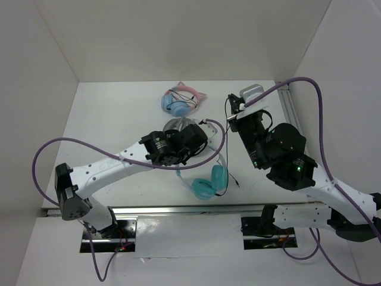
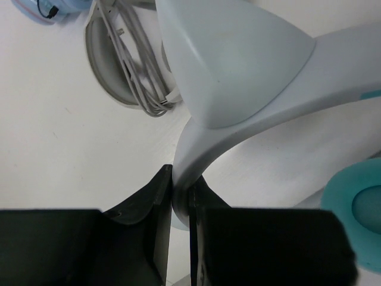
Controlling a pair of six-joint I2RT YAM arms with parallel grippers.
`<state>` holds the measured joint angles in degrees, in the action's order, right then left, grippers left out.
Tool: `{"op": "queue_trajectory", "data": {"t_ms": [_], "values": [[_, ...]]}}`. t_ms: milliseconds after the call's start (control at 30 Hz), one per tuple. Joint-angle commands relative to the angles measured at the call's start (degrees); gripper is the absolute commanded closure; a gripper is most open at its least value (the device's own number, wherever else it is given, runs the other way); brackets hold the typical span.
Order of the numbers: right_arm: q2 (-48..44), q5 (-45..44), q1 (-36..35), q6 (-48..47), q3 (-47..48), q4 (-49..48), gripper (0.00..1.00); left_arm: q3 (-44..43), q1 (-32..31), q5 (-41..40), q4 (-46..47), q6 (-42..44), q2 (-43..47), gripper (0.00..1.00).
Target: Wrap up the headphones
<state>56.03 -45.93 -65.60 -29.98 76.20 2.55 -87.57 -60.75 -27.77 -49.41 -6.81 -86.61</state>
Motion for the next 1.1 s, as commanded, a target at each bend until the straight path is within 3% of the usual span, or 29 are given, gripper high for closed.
{"op": "queue_trajectory", "data": {"t_ms": [0,367,500,600,800,967,1067], "values": [[0.04,1.9,0.21,3.08,2.46,0.88,1.0,-4.44,1.51,-5.19,1.07,-6.28,-2.24,1.0],[1.89,1.64,0.21,4.75,2.99,1.41,1.0,-10.08,2.3,-5.2,0.79,-10.42,-8.05,1.0],[2.42,-3.36,0.74,2.47,1.93,-2.01,1.0,-2.73,-1.38,6.28,10.25,-4.19,-2.62,1.0],[2.42,-3.37,2.58,2.47,1.32,-2.54,1.0,0.99,-1.39,10.97,12.23,-3.47,3.19,1.0],[0.04,-2.32,7.59,3.7,-0.52,-3.07,1.0,9.68,-1.39,13.44,12.76,-1.63,13.55,1.0],[1.88,0.05,7.6,4.22,0.52,-2.37,1.0,10.93,-1.39,20.99,12.76,-1.01,17.97,1.0],[3.55,1.45,7.6,5.54,1.14,-1.06,1.0,9.88,-1.39,21.53,11.97,-1.01,17.88,1.0]]}}
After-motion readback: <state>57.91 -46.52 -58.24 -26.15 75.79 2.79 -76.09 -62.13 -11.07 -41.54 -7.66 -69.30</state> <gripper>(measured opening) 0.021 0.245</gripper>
